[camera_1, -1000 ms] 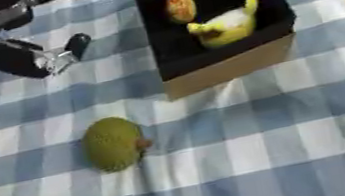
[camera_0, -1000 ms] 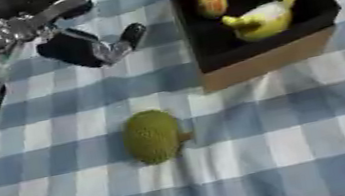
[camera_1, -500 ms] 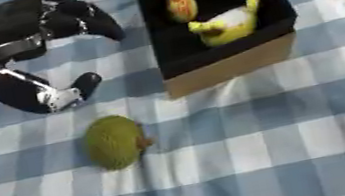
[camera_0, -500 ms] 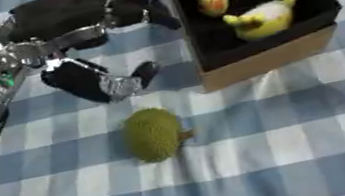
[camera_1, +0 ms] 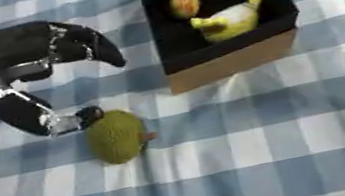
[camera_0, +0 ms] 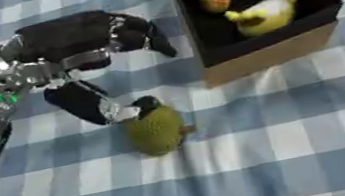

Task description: Pick up objects on the table and place them in the box.

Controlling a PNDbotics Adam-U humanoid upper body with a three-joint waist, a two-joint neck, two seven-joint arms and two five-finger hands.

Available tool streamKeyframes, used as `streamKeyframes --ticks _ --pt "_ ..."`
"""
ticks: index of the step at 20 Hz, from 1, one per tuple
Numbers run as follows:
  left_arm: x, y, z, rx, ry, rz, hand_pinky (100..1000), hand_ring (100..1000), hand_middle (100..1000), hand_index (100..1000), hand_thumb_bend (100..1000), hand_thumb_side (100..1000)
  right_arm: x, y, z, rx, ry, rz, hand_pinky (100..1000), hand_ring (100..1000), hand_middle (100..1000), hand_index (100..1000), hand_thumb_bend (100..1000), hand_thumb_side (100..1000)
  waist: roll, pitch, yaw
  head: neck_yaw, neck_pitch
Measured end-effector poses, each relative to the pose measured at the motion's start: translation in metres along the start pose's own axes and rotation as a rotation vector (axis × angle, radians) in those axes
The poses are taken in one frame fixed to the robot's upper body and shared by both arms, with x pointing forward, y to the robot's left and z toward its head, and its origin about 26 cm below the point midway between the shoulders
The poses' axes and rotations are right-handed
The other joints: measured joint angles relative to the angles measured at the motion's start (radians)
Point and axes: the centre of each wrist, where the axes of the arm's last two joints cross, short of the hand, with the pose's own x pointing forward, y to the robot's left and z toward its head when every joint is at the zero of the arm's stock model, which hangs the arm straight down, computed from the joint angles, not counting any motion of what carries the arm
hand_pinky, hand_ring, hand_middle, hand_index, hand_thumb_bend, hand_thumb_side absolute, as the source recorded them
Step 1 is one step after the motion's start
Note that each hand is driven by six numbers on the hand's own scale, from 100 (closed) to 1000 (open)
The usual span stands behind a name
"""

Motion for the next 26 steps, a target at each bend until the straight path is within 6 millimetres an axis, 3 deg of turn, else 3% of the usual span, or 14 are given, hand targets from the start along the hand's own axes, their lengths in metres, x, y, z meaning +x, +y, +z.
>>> streamKeyframes --ticks 5,9,12,16,22,26 --pt "0.0 -0.012 0.002 0.007 0.03 -0.028 790 851 751 863 536 746 0.0 -0.001 -0.001 0.004 -0.002 0.003 957 1000 421 989 100 470 0.0 0.0 0.0 -0.002 0.001" --pt "-0.001 -0.019 0.004 -0.001 0.047 -0.036 796 855 752 860 562 731 0.0 -0.001 -0.001 0.005 -0.001 0.003 957 1000 420 990 100 470 0.0 0.0 0.0 -0.002 0.001" --pt "-0.002 -0.025 0.006 -0.019 0.06 -0.034 795 854 750 858 543 700 0.0 -0.001 -0.001 0.007 0.0 0.003 957 1000 419 990 100 470 0.0 0.0 -0.001 -0.002 0.001" --pt "-0.006 -0.034 0.008 -0.051 0.088 -0.023 789 850 746 855 454 581 0.0 -0.001 -0.001 0.008 0.0 0.003 957 1000 417 990 100 470 0.0 0.0 -0.001 -0.002 0.001" --pt "-0.011 -0.047 0.011 -0.087 0.119 -0.001 760 829 719 834 419 496 0.0 -0.001 -0.001 0.01 0.001 0.003 957 1000 416 990 100 470 0.0 0.0 -0.005 -0.002 0.001" --pt "-0.011 -0.056 0.012 -0.112 0.132 0.016 748 819 704 824 406 509 0.0 -0.001 -0.001 0.013 0.001 0.002 957 1000 415 990 100 470 0.0 0.0 -0.005 -0.002 0.001"
